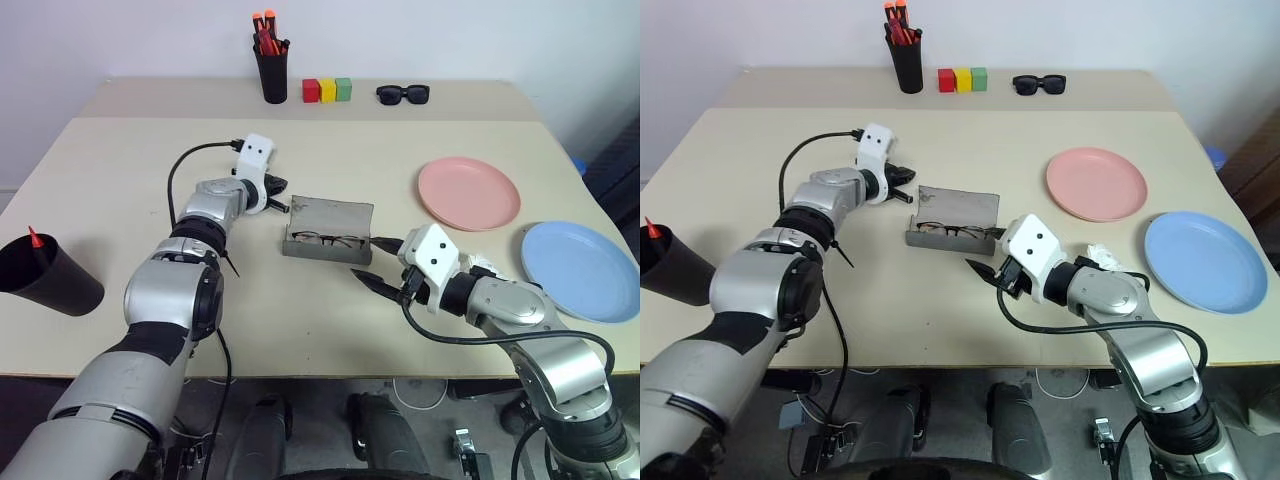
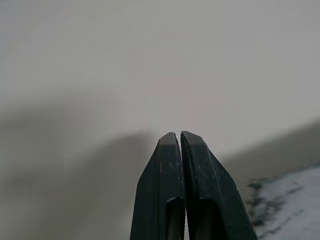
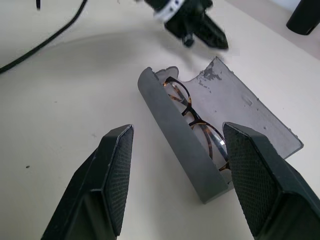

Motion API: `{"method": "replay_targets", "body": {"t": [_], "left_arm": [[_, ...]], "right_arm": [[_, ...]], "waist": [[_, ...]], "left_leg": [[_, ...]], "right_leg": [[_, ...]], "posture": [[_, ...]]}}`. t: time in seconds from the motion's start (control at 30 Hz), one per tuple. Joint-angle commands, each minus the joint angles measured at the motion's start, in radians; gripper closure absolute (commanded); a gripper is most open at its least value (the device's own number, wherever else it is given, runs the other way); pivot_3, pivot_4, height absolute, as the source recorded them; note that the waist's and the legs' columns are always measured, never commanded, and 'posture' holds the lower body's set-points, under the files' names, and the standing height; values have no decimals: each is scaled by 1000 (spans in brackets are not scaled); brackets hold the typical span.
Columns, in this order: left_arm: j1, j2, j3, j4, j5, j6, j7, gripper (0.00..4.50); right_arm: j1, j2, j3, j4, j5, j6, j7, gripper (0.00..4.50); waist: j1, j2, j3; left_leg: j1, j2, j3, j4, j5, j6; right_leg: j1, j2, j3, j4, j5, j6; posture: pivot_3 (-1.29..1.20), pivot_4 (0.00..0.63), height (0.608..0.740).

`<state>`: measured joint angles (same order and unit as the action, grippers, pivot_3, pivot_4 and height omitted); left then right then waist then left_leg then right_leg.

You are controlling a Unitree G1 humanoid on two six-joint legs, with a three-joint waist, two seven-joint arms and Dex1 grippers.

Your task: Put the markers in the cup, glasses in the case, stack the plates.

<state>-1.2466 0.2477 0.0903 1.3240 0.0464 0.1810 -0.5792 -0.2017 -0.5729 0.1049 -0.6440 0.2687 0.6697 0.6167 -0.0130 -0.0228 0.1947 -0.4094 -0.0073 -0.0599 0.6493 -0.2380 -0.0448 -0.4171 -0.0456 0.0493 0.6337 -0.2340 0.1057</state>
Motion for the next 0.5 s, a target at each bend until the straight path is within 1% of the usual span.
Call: {"method": "replay_targets", "body": {"t": [0.03,0.17,0.3,0.5], "left_arm": [[4,3,-10,-16,-1,-22,-83,4420],[24,20,-16,-35,-7,-29,-235,4420],[60,50,-22,-78,-28,-23,-434,4420],[138,80,-50,-188,-52,-13,-611,4420]], "right_arm": [[-3,8,-2,-33,8,-8,-13,1652],[16,6,-9,-54,13,2,-26,1652],[23,5,-9,-61,17,5,-36,1652],[18,4,-4,-54,22,2,-36,1652]], "waist": [[-3,0,0],[-3,0,0],[-2,0,0],[-2,0,0]], "left_leg": [[0,0,0,0,0,0],[1,0,0,0,0,0],[0,0,0,0,0,0],[1,0,0,0,0,0]], "right_leg": [[0,0,0,0,0,0],[0,0,0,0,0,0],[0,0,0,0,0,0],[0,0,0,0,0,0]], "posture": [[0,150,740],[0,150,740],[0,150,740],[0,150,740]]}}
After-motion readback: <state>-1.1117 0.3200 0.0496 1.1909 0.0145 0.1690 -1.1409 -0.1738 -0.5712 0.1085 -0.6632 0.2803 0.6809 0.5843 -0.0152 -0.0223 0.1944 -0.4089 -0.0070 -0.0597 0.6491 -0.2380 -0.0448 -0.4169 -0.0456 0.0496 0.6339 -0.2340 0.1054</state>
